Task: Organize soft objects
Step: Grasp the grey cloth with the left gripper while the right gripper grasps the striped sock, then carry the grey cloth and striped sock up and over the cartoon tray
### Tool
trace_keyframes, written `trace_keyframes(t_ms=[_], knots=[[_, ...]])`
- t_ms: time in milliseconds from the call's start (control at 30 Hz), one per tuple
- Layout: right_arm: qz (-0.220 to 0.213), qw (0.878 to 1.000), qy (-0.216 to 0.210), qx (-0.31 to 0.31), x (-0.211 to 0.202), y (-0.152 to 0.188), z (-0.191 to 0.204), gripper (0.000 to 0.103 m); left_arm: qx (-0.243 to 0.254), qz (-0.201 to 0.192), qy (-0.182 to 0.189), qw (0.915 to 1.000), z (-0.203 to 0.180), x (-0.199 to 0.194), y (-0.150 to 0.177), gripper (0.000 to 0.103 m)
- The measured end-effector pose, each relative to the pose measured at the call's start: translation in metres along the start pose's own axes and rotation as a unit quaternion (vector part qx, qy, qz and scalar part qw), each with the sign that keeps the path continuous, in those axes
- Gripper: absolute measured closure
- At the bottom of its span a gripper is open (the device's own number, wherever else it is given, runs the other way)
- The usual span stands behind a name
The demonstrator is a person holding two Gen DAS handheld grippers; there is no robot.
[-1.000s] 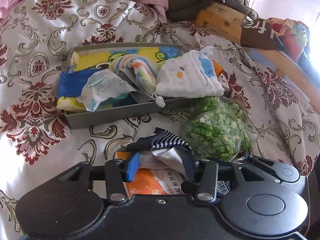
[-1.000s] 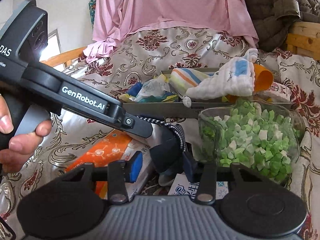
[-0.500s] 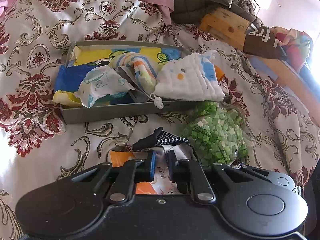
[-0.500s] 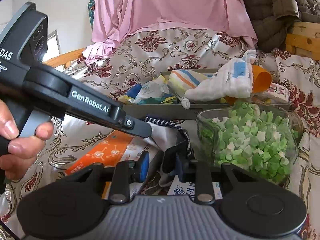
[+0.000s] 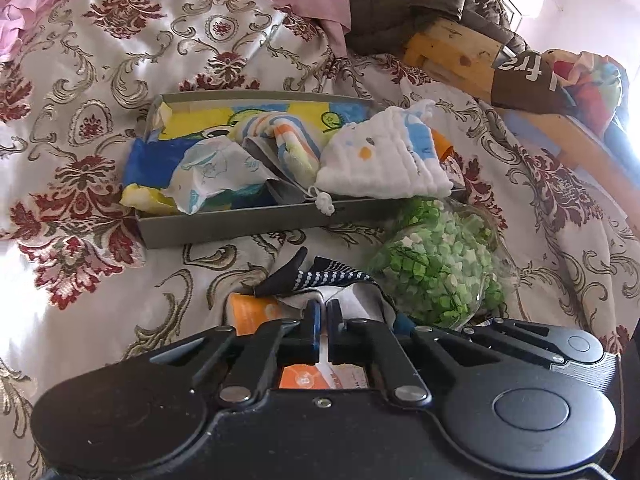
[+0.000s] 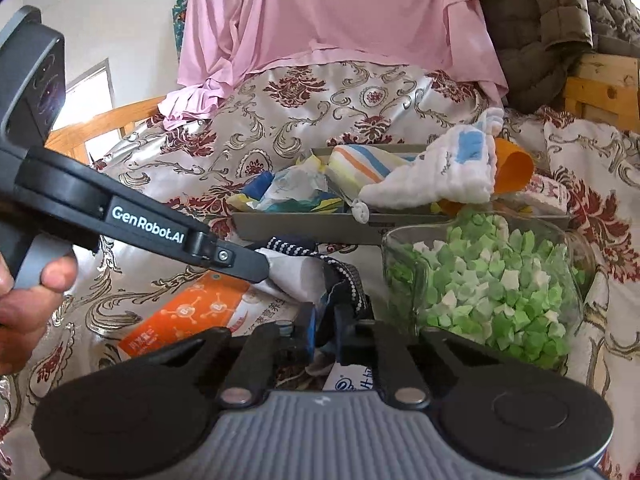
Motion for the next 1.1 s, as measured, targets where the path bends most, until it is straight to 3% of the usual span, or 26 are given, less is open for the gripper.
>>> trace_keyframes(t_ms=[433,600,667,767,1100], knots=[[-0.022,1.000,0.014,-0.013,-0.010,-0.007,0.001,0.101,-0.006,-0.009,-0.083,0.9965,0.018,-0.039,0.006,0.102],[-0.002,1.000,0.014,-0.009,-0.003,-0.004,-0.001,0.093,-0.020,-0.016,-0.124,0.9920,0.036,-0.059,0.006,0.102],[0.006,1.000,0.012,-0.010,0.000,-0.003,0.000,0.083,-0.037,-0.016,-0.131,0.9905,0.046,-0.062,0.007,0.102],[0.009,1.000,0.017,-0.017,0.005,-0.004,0.003,0.068,-0.058,-0.015,-0.134,0.9891,0.055,-0.060,0.008,0.102],[0.029,0.993,0.074,-0.089,0.024,-0.008,0.013,0.059,-0.094,0.005,-0.094,0.9911,0.053,-0.028,0.012,0.085]])
Point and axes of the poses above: each gripper's, at about its wrist camera, not at the fingertips, and x roughly the way its jaws point, z to its left, y to its underside, the point moved 8 cm from there along x, roughly the way its jaws point, and after that the axes turned 5 degrees about z, right-handed, at the moved point
